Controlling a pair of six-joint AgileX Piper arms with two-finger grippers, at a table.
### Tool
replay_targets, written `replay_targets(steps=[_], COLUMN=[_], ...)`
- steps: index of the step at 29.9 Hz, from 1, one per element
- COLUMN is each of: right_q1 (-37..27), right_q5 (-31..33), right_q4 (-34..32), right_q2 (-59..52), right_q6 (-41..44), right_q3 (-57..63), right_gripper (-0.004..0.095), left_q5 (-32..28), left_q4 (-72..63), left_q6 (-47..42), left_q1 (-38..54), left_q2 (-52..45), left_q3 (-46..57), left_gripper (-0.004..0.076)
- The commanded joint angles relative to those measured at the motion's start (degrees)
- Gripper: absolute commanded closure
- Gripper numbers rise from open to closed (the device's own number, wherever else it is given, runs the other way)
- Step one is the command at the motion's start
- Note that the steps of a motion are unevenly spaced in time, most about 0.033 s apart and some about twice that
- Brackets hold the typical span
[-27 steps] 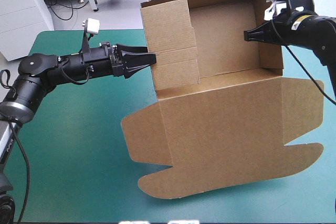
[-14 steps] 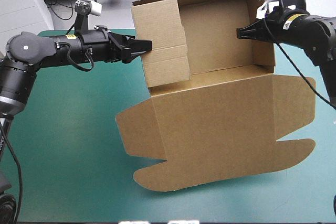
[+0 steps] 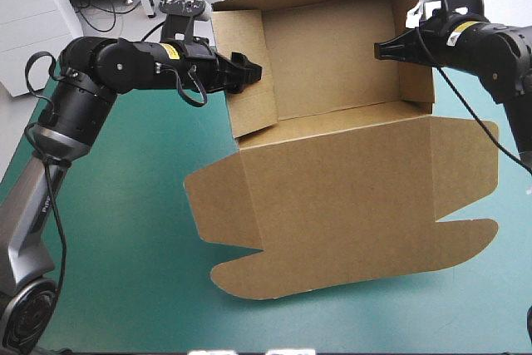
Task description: Fold the box
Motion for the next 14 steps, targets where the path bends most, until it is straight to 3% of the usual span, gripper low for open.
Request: replay_targets(steps=[1,14], right_q1=[0.2,0.2], right_q5=[-5.1,-3.0], right_q4=[0.5,-1.0], right_q2=[-2.1,1.6], right_q6=[1.9,3.6], right_q3=[-1.6,-1.6], right_gripper=[0.0924,0.0924], left_q5=[-3.1,-2.1], left_q4=[3.1,7.1], left_q6=[-4.1,-6.8], left_q1=[-1.4,-1.4], left_q2=[-1.5,-1.3], left_q3=[-3.6,-4.1], left_gripper=[0.0217,0.0240])
